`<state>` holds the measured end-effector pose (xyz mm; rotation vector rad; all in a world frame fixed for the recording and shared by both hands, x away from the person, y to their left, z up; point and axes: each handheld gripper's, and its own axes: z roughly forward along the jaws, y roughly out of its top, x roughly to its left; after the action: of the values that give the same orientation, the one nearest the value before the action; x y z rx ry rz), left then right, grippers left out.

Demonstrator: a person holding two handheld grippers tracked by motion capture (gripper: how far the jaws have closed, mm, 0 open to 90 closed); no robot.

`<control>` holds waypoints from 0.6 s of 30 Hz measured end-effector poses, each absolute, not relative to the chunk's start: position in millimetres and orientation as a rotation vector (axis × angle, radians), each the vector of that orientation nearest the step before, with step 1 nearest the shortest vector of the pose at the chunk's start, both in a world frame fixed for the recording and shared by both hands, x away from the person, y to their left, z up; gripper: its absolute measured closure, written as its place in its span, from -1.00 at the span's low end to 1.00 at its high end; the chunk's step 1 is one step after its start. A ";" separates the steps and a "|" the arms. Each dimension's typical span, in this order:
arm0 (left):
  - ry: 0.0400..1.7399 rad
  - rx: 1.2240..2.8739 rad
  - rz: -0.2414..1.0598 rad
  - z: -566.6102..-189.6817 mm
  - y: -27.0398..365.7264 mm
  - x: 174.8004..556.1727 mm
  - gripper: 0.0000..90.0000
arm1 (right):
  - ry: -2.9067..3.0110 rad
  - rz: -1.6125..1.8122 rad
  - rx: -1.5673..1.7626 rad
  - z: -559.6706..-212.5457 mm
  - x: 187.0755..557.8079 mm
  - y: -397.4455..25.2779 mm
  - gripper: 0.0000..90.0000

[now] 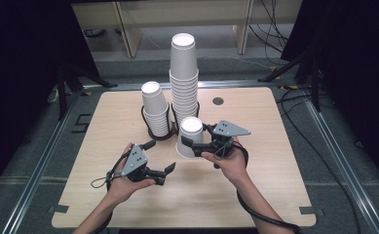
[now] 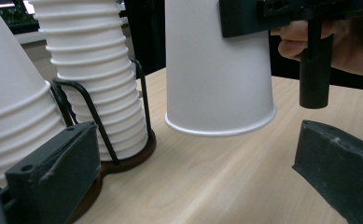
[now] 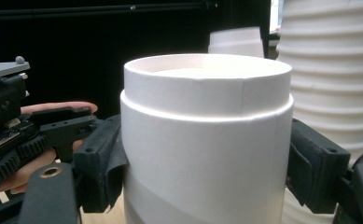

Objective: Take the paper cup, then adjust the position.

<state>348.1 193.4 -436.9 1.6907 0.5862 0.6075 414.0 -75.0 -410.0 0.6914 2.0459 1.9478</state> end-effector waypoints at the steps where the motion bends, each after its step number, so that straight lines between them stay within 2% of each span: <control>1: 0.592 1.697 0.602 -438.0 193.3 347.3 -1.00 | 2.053 1.954 0.708 -412.0 412.7 -74.5 -0.47; 18: 0.588 1.708 0.549 -442.4 185.1 347.4 -1.00 | 2.066 1.969 0.709 -421.2 405.9 -69.7 -0.47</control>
<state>347.4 185.1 -442.4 1.7083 0.5878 0.5489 405.9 -69.7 -421.2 0.7093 2.0659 1.9694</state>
